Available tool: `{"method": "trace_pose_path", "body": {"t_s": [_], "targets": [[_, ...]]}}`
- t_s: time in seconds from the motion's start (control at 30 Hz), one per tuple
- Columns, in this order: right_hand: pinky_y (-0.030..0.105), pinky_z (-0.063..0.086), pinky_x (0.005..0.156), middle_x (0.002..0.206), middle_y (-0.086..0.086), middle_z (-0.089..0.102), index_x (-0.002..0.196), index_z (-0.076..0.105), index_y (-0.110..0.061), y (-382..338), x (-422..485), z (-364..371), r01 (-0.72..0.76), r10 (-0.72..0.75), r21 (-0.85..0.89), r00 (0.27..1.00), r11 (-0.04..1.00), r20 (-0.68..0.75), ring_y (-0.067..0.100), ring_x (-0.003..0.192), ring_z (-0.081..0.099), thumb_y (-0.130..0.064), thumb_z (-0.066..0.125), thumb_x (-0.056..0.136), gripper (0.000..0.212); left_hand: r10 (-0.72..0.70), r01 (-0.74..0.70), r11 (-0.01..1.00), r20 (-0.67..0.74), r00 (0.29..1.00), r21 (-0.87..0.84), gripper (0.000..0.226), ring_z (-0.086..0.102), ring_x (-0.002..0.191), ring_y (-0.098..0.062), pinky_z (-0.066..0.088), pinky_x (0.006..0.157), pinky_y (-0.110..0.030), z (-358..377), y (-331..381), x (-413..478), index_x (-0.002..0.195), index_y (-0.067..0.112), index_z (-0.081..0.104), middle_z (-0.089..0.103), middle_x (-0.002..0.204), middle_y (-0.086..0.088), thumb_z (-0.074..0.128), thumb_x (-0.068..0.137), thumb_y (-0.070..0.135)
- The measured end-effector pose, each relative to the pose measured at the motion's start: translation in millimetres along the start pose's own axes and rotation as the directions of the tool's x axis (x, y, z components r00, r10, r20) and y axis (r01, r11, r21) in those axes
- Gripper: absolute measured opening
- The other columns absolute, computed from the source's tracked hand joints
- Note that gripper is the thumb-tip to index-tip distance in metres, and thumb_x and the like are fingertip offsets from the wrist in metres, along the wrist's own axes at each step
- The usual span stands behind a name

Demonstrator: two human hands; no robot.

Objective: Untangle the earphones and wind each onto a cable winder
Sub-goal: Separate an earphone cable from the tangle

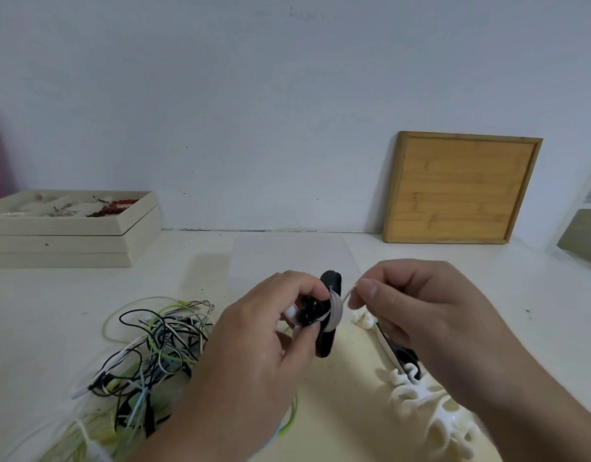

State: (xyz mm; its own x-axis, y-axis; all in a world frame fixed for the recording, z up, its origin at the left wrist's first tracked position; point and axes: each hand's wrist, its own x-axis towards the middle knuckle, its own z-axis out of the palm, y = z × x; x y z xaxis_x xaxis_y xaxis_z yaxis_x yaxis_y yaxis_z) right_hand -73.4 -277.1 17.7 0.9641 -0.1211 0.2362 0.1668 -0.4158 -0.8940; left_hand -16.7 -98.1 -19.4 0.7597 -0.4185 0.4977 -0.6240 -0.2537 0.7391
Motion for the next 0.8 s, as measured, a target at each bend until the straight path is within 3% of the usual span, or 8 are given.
{"method": "trace_pose_path", "body": {"t_s": [0.1, 0.27, 0.37, 0.43, 0.5, 0.6, 0.7, 0.8], "targets": [[0.02, 0.027, 0.044, 0.046, -0.007, 0.035, 0.072, 0.072, -0.017, 2.4, 2.5, -0.1, -0.022, 0.016, -0.07, 0.996, 0.997, -0.091, 0.01, 0.043, 0.029, -0.028, 0.064, 0.091, 0.023, -0.006, 0.01, 0.996, 0.048, 0.999, -0.085, 0.034, 0.064, 0.069, -0.012, 0.055, 0.058, -0.028, 1.3, 2.2, -1.0, 0.102, 0.044, 0.063, 0.068, 0.093, 0.014, 0.064, 0.082, 0.016], [0.017, 0.038, 0.045, 0.052, -0.004, 0.061, 0.069, 0.068, -0.02, 4.4, 4.3, -0.4, -0.043, 0.024, -0.094, 0.981, 0.995, -0.191, 0.007, 0.043, 0.049, -0.032, 0.067, 0.088, 0.022, -0.057, 0.072, 0.978, 0.082, 0.995, -0.198, 0.042, 0.06, 0.062, -0.005, 0.044, 0.055, -0.013, 1.4, 4.3, -2.6, 0.093, 0.039, 0.067, 0.063, 0.082, 0.009, 0.07, 0.084, -0.003], [0.046, 0.058, 0.067, 0.069, 0.005, 0.074, 0.077, 0.068, -0.017, 6.3, 6.2, 0.3, -0.084, 0.085, 0.01, 0.985, 0.996, -0.15, 0.021, 0.065, 0.071, -0.03, 0.065, 0.091, 0.019, -0.107, 0.141, 0.941, 0.127, 0.986, -0.307, 0.041, 0.06, 0.056, -0.008, 0.042, 0.057, -0.018, 0.6, 5.3, -2.8, 0.093, 0.035, 0.069, 0.067, 0.083, -0.003, 0.067, 0.087, -0.005], [0.054, 0.057, 0.073, 0.071, 0.009, 0.074, 0.079, 0.067, -0.01, 4.8, 5.7, 2.0, -0.097, 0.108, 0.091, 0.986, 0.991, -0.124, 0.029, 0.069, 0.073, -0.023, 0.062, 0.094, 0.02, -0.111, 0.168, 0.91, 0.167, 0.98, -0.379, 0.033, 0.062, 0.062, -0.018, 0.048, 0.063, -0.029, 1.5, 4.9, -1.4, 0.099, 0.034, 0.069, 0.073, 0.089, -0.007, 0.068, 0.088, 0.003], [0.046, 0.059, 0.067, 0.071, 0.012, 0.074, 0.081, 0.064, -0.001, 3.6, 5.7, 4.2, -0.093, 0.113, 0.157, 0.986, 0.983, -0.123, 0.03, 0.066, 0.073, -0.015, 0.06, 0.095, 0.02, -0.131, 0.196, 0.876, 0.172, 0.976, -0.442, 0.028, 0.068, 0.078, -0.028, 0.06, 0.075, -0.038, 2.1, 3.2, -0.1, 0.1, 0.033, 0.07, 0.074, 0.095, -0.005, 0.063, 0.083, 0.013], [0.036, 0.057, 0.058, 0.071, 0.014, 0.073, 0.081, 0.063, 0.002, 2.8, 5.4, 8.2, -0.085, 0.111, 0.196, 0.986, 0.977, -0.128, 0.03, 0.062, 0.072, -0.011, 0.059, 0.096, 0.02, -0.159, 0.218, 0.836, 0.158, 0.974, -0.503, 0.027, 0.068, 0.091, -0.033, 0.063, 0.074, -0.04, 2.5, 1.9, 0.5, 0.1, 0.035, 0.073, 0.07, 0.094, 0.002, 0.067, 0.078, 0.021], [0.034, 0.057, 0.057, 0.071, 0.015, 0.073, 0.081, 0.063, 0.002, 3.7, 5.3, 9.0, -0.088, 0.113, 0.208, 0.987, 0.974, -0.113, 0.03, 0.061, 0.072, -0.012, 0.059, 0.096, 0.021, -0.177, 0.219, 0.815, 0.129, 0.976, -0.536, 0.027, 0.067, 0.084, -0.036, 0.062, 0.069, -0.038, 4.8, 1.8, 0.3, 0.096, 0.031, 0.076, 0.066, 0.092, 0.005, 0.076, 0.071, 0.021], [0.035, 0.055, 0.057, 0.073, 0.016, 0.073, 0.076, 0.064, -0.001, 3.7, 5.3, 5.1, -0.135, 0.152, 0.223, 0.986, 0.965, -0.063, 0.032, 0.061, 0.07, -0.015, 0.058, 0.096, 0.025, -0.188, 0.219, 0.825, 0.112, 0.976, -0.521, 0.033, 0.065, 0.075, -0.022, 0.063, 0.075, -0.048, 4.3, -0.4, 1.7, 0.094, 0.03, 0.076, 0.066, 0.093, 0.007, 0.079, 0.066, 0.015]]}}
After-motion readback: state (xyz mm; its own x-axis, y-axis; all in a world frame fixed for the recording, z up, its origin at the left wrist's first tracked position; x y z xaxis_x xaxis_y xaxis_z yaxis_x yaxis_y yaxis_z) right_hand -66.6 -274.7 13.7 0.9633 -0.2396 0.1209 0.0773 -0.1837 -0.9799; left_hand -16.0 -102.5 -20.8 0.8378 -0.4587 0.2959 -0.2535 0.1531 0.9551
